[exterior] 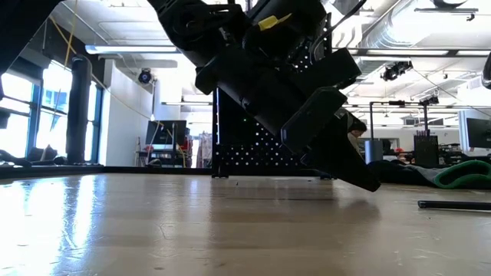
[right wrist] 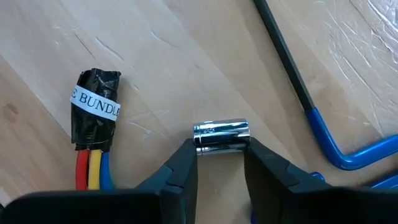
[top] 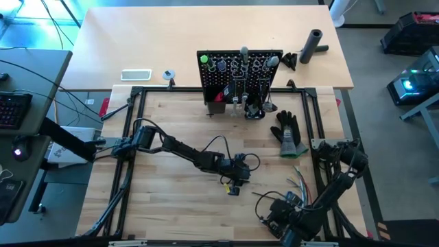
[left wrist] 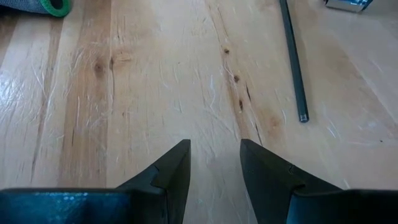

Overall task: Hang tools onto peg board
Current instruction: Put the silver socket on the right black bin on the peg board

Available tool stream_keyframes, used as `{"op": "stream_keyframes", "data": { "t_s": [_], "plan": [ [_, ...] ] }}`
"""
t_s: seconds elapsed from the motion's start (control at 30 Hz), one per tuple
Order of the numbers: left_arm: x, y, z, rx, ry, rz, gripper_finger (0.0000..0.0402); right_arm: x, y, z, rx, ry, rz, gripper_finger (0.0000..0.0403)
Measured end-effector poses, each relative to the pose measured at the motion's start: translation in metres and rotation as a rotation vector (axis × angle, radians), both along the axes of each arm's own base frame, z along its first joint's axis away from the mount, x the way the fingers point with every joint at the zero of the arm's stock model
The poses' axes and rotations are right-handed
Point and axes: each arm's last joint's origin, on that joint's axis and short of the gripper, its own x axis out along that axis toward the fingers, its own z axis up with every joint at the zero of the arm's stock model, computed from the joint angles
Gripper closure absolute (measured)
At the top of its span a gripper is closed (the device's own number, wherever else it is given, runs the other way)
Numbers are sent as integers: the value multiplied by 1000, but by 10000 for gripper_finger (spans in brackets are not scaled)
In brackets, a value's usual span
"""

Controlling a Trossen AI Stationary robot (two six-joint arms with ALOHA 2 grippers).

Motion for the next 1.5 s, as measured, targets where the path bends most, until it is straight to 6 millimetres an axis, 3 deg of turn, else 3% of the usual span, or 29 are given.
{"op": "stream_keyframes", "data": {
  "t_s": [0.2,0.4,0.53,0.8,1.03,1.5],
  "plan": [
    [0,0,0,0,0,0,268,0,0,0,-3,1,0,308],
    [0,0,0,0,0,0,268,-2,-3,0,-25,11,-26,208],
    [0,0,0,0,0,0,268,-2,-4,0,-42,4,-26,186],
    [0,0,0,0,0,1,268,-1,-3,-1,-59,-17,6,227],
    [0,0,0,0,0,1,268,-1,-4,-1,-77,-27,34,303],
    [-2,1,-2,8,30,-1,268,-1,-8,4,-119,-64,24,303]
  ]
}}
